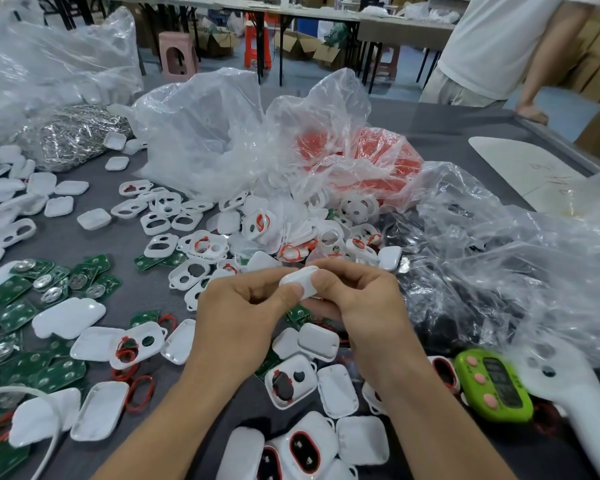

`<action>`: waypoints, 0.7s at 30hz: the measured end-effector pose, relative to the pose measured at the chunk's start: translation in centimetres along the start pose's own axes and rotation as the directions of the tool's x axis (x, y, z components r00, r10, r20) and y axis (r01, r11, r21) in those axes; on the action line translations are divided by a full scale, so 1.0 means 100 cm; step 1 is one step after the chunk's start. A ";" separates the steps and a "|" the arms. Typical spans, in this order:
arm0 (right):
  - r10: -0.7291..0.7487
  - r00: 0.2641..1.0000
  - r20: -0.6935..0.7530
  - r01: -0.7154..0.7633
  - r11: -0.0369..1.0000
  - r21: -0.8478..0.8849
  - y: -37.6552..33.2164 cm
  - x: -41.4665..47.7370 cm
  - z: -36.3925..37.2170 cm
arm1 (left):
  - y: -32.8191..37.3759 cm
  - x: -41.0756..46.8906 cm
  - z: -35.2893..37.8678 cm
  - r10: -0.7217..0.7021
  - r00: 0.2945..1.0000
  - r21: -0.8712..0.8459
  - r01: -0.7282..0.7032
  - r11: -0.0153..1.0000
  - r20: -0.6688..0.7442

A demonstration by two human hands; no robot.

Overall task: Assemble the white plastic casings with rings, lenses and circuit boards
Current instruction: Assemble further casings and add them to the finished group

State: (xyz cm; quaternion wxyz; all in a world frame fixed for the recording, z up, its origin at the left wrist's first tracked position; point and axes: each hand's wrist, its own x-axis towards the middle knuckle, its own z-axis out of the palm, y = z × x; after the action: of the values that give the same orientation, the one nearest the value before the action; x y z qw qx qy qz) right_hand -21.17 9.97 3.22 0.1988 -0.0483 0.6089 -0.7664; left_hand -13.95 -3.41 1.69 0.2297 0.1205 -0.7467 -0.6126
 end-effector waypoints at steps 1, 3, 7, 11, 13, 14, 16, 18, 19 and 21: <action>0.013 1.000 0.009 -0.013 1.000 0.016 0.000 0.000 0.000 | 0.000 0.001 0.000 0.002 1.000 -0.007 -0.002 1.000 -0.007; 0.030 0.999 0.037 -0.031 0.999 0.039 0.000 0.001 0.001 | -0.001 0.002 -0.002 0.022 1.000 -0.022 -0.023 0.999 -0.013; 0.030 0.999 0.036 -0.032 0.999 0.042 0.001 0.000 0.001 | 0.001 0.001 -0.003 0.060 0.998 -0.009 -0.060 0.998 -0.009; 0.047 0.999 0.014 -0.048 0.997 0.059 0.001 0.000 0.002 | 0.000 -0.001 -0.002 0.054 0.998 0.015 -0.053 0.998 -0.030; 0.041 0.999 0.016 -0.042 0.998 0.050 0.001 -0.001 0.002 | 0.000 -0.002 -0.002 0.048 0.998 0.005 -0.047 0.999 -0.037; 0.031 0.999 0.019 -0.032 0.998 0.047 0.002 -0.002 0.003 | 0.000 -0.002 -0.002 0.041 0.998 -0.005 -0.042 0.999 -0.044; 0.011 1.000 0.023 -0.012 0.999 0.044 0.003 -0.003 0.004 | -0.001 -0.003 -0.001 0.018 0.999 -0.024 -0.019 1.000 -0.045; -0.012 1.000 0.015 0.012 0.999 0.034 0.003 -0.004 0.005 | -0.001 -0.003 -0.001 0.006 0.998 -0.028 -0.007 1.000 -0.056; -0.020 1.000 0.009 0.020 0.999 0.029 0.004 -0.005 0.005 | -0.001 -0.003 0.000 0.005 0.998 -0.024 -0.006 1.000 -0.062; -0.036 0.999 -0.009 0.036 0.999 0.019 0.004 -0.005 0.006 | 0.001 -0.004 0.000 0.007 0.998 -0.014 -0.008 1.000 -0.069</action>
State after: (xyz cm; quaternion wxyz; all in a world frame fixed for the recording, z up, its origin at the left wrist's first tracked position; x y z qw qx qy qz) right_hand -20.43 9.53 3.09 0.1830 -0.0540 0.6012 -0.7760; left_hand -13.62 -3.26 1.70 0.2585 0.1370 -0.7345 -0.6123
